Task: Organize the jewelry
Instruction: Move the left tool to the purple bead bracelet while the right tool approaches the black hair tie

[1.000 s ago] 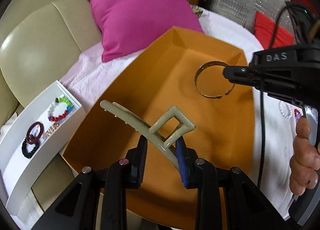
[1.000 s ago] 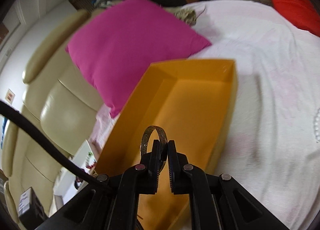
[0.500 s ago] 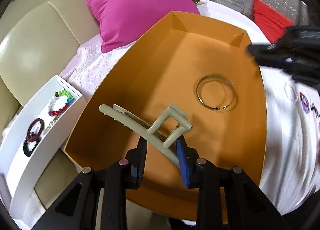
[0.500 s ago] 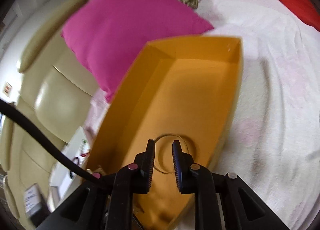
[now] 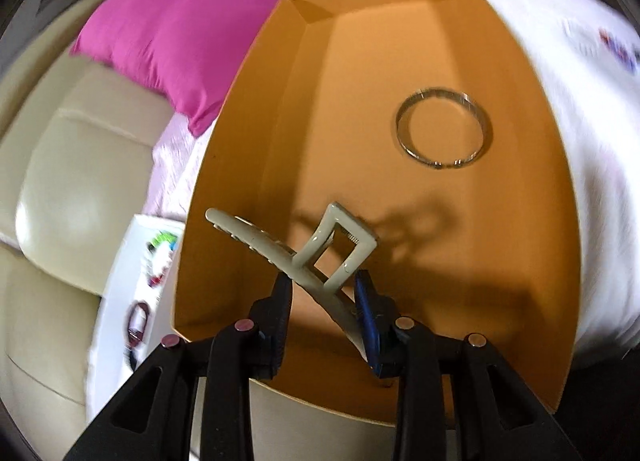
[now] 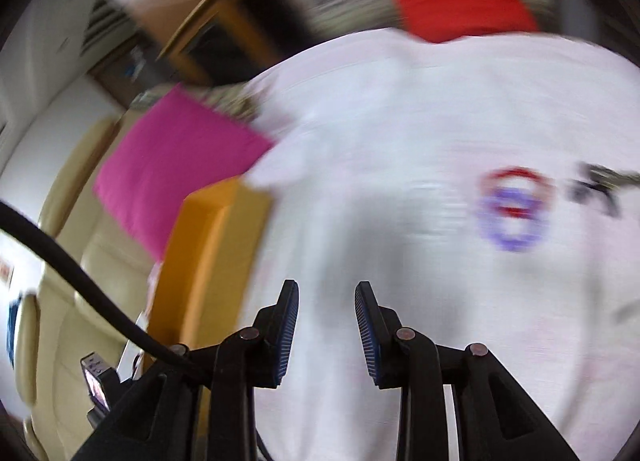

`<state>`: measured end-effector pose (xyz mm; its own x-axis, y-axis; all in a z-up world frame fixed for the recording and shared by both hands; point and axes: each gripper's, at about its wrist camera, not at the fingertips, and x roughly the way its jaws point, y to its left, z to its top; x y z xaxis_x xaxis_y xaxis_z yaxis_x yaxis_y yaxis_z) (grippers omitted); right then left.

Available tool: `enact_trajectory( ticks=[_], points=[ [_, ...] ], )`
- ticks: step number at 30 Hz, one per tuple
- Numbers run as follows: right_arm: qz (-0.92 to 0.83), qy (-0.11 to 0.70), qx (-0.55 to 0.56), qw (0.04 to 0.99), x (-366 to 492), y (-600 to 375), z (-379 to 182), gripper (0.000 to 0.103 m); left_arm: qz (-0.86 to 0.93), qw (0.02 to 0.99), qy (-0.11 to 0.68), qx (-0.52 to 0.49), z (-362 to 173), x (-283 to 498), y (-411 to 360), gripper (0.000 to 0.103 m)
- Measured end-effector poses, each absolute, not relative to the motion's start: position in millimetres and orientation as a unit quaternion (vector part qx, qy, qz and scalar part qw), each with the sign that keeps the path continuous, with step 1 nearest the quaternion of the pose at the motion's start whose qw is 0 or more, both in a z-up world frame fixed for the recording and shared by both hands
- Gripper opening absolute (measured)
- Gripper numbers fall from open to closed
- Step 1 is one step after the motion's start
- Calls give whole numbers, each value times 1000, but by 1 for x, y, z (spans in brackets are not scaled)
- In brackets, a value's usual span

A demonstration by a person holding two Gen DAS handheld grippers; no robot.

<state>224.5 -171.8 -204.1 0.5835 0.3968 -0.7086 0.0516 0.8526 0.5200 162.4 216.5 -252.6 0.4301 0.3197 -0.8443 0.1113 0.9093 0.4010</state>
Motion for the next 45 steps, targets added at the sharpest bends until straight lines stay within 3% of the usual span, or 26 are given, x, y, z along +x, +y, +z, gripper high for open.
enact_trajectory(
  ticks=[8, 10, 12, 22, 31, 37, 45],
  points=[
    [-10, 404, 380, 832, 185, -330, -221, 34, 45, 809, 540, 226, -238, 163, 208, 37],
    [-17, 395, 393, 830, 182, -350, -223, 34, 45, 821, 519, 236, -224, 157, 195, 52],
    [-19, 393, 400, 827, 179, -363, -227, 34, 53, 830, 494, 253, -206, 153, 181, 59],
    [5, 373, 441, 816, 167, -390, -230, 34, -43, 899, 399, 175, -130, 177, 66, 63],
    [10, 368, 461, 808, 156, -412, -239, 39, -162, 922, 353, -4, -160, 238, -49, 63],
    [22, 372, 476, 797, 166, -414, -249, 39, -214, 902, 374, -5, -204, 268, -90, 63],
    [41, 385, 487, 783, 192, -396, -259, 39, -264, 877, 398, 42, -221, 294, -121, 63]
  ],
)
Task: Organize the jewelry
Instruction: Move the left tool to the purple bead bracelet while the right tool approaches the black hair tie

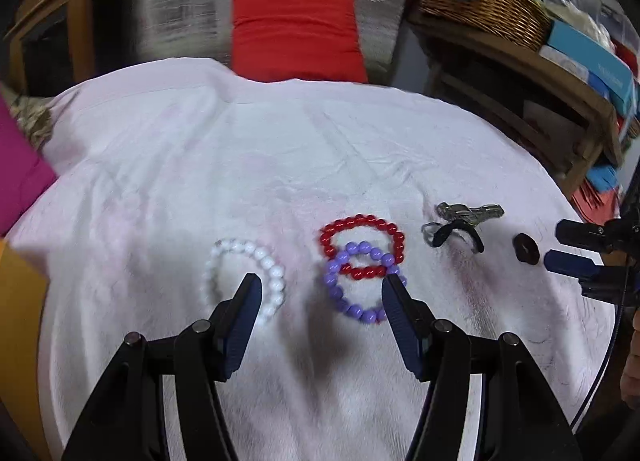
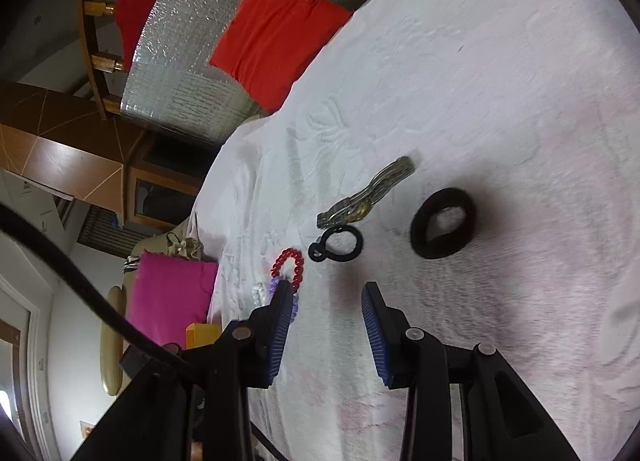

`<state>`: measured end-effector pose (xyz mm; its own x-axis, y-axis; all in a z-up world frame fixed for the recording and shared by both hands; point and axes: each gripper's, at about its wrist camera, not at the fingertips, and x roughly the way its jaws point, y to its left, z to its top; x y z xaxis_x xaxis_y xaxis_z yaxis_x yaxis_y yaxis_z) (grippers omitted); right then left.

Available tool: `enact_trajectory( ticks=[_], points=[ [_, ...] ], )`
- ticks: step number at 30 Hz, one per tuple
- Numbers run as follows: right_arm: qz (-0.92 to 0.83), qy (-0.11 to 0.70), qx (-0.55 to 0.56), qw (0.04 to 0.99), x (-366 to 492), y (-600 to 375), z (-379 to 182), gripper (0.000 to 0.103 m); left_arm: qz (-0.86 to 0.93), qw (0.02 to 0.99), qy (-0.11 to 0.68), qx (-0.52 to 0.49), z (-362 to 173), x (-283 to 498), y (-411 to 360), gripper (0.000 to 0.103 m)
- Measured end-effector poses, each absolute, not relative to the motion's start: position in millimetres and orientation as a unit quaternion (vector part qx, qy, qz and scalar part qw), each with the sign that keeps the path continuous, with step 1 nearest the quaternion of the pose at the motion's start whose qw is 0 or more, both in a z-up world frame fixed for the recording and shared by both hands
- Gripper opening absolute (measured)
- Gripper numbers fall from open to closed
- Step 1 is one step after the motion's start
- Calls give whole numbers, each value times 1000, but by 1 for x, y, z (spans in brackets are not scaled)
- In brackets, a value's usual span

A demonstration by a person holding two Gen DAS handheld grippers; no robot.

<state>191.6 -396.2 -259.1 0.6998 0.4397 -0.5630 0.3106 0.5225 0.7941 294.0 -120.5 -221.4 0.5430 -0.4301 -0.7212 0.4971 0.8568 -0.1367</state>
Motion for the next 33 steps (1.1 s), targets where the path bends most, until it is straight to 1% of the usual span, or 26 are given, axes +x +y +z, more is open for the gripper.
enact_trajectory(
  ticks=[3, 6, 11, 13, 14, 16, 17, 19, 21, 24, 25, 27, 28, 30, 33],
  points=[
    [44, 388, 486, 782, 200, -390, -261, 39, -272, 873, 402, 51, -226, 304, -128, 63],
    [45, 393, 483, 781, 207, -385, -263, 39, -284, 867, 406, 49, -229, 311, -132, 52],
    [37, 397, 483, 779, 221, -383, -270, 39, -299, 856, 417, 64, -234, 316, -141, 50],
    [34, 397, 488, 777, 226, -384, -273, 39, -309, 849, 424, 65, -236, 316, -142, 42],
    [33, 397, 490, 776, 228, -384, -274, 39, -312, 845, 428, 69, -238, 316, -144, 40],
    [30, 395, 491, 776, 230, -385, -275, 39, -317, 838, 438, 68, -241, 317, -145, 30],
    [29, 393, 491, 777, 232, -386, -275, 39, -321, 834, 444, 68, -244, 318, -147, 28],
    [24, 392, 490, 778, 235, -388, -275, 39, -323, 831, 447, 73, -247, 316, -148, 18],
    [22, 393, 491, 777, 238, -390, -277, 39, -327, 829, 446, 80, -247, 314, -150, 13],
    [17, 398, 491, 775, 244, -391, -281, 41, -333, 827, 446, 77, -245, 310, -151, 12],
    [17, 400, 489, 775, 246, -390, -282, 41, -335, 826, 446, 77, -245, 309, -151, 9],
    [17, 403, 485, 776, 250, -389, -282, 42, -339, 824, 447, 76, -244, 305, -152, 9],
    [15, 405, 481, 777, 252, -388, -282, 47, -341, 824, 447, 78, -244, 302, -152, 9],
    [5, 404, 475, 782, 254, -387, -281, 55, -344, 824, 443, 82, -242, 298, -153, 9],
    [-13, 407, 464, 787, 259, -387, -281, 56, -345, 825, 439, 83, -238, 292, -150, 9]
  ],
)
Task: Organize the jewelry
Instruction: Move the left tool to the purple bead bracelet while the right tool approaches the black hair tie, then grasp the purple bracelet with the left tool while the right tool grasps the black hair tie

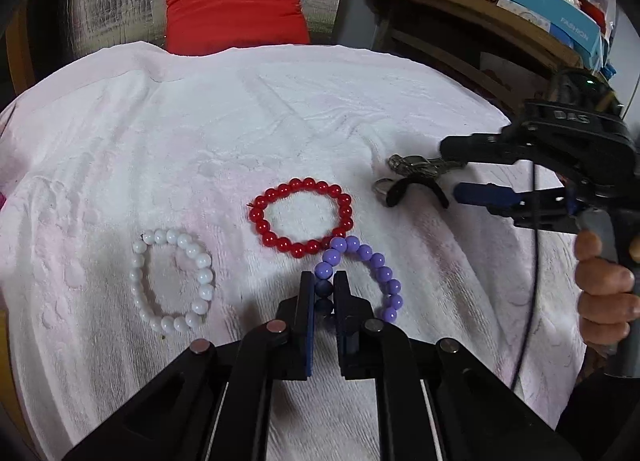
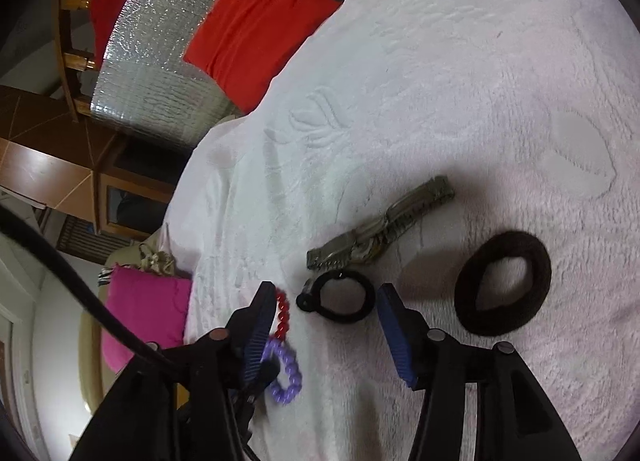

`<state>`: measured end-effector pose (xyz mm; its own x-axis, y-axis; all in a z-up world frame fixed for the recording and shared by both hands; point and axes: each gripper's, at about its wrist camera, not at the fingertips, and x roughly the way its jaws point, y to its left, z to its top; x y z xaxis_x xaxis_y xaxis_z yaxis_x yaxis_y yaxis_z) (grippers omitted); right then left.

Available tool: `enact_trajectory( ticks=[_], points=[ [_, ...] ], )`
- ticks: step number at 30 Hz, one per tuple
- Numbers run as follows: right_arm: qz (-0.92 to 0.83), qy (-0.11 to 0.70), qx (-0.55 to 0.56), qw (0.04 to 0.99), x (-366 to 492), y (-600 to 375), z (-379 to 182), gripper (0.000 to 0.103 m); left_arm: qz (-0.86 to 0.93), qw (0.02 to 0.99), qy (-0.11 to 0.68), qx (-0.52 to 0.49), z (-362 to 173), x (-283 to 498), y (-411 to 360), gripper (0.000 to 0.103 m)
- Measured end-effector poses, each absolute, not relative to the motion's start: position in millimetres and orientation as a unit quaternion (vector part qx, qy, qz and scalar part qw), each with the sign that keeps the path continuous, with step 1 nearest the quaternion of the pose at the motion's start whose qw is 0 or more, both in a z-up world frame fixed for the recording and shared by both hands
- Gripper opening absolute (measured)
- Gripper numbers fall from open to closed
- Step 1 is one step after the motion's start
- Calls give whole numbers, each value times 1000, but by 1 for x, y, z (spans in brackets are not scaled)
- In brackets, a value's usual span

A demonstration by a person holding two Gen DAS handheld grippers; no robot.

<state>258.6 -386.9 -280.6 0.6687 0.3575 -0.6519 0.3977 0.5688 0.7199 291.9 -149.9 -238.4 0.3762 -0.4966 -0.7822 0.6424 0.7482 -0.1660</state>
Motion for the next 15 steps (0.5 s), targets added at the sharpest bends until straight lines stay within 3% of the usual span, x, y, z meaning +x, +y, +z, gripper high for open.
enact_trajectory(
  ticks=[15],
  points=[
    [-21, 437, 408, 801, 274, -364, -281, 56, -344, 841, 412, 68, -213, 279, -124, 9]
  ],
)
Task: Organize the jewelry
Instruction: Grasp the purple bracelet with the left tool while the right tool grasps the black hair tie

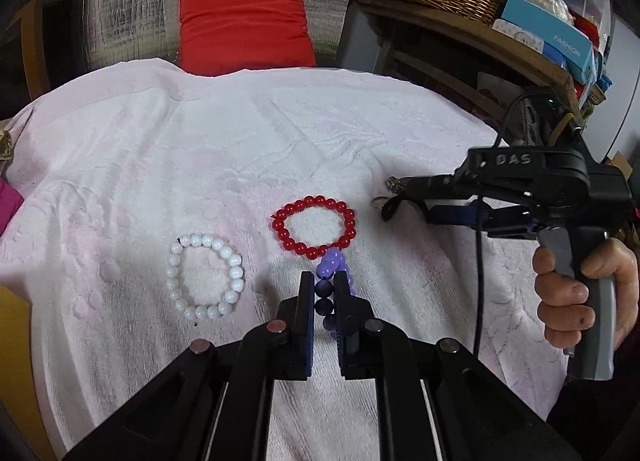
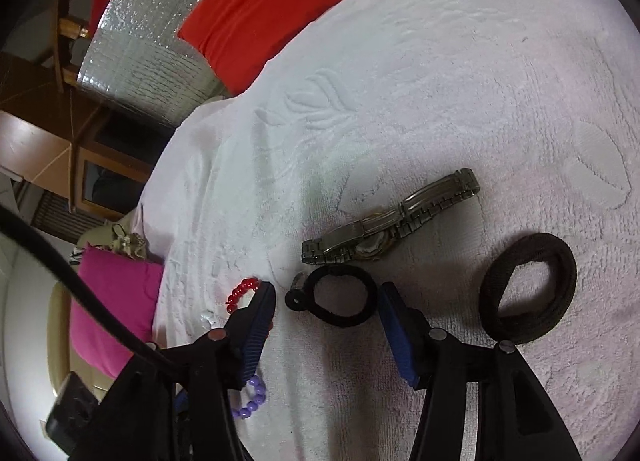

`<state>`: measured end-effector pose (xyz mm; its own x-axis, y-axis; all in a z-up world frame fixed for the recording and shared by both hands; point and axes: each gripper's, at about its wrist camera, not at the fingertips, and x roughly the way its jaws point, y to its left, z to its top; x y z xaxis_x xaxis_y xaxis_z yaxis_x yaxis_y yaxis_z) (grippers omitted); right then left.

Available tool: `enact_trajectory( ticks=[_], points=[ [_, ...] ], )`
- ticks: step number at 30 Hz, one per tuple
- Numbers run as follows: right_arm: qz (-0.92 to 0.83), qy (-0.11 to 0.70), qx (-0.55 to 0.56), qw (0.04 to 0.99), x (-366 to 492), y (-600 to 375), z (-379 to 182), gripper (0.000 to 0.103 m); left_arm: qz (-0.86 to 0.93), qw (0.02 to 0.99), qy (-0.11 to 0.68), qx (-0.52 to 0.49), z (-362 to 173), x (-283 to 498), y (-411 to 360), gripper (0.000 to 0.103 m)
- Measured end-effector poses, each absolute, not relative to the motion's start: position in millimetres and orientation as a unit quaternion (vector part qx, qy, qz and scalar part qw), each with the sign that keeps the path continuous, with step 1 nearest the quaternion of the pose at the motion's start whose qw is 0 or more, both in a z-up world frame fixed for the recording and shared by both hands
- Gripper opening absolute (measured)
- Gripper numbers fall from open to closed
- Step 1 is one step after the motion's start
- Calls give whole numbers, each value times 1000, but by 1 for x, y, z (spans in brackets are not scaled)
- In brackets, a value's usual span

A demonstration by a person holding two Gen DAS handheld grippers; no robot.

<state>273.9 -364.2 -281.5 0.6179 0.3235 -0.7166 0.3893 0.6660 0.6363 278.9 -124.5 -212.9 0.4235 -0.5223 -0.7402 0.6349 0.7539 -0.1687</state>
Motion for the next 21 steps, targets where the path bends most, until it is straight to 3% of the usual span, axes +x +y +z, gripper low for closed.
enact_trajectory(
  ticks=[3, 6, 21],
  points=[
    [-18, 447, 395, 802, 274, -363, -282, 33, -345, 841, 410, 68, -211, 275, -124, 9],
    [-15, 448, 400, 800, 271, -366, -285, 28, -344, 840, 414, 65, -212, 275, -122, 9],
    [-4, 449, 421, 788, 266, -373, -283, 30, -343, 834, 425, 74, -219, 278, -119, 9]
  ],
)
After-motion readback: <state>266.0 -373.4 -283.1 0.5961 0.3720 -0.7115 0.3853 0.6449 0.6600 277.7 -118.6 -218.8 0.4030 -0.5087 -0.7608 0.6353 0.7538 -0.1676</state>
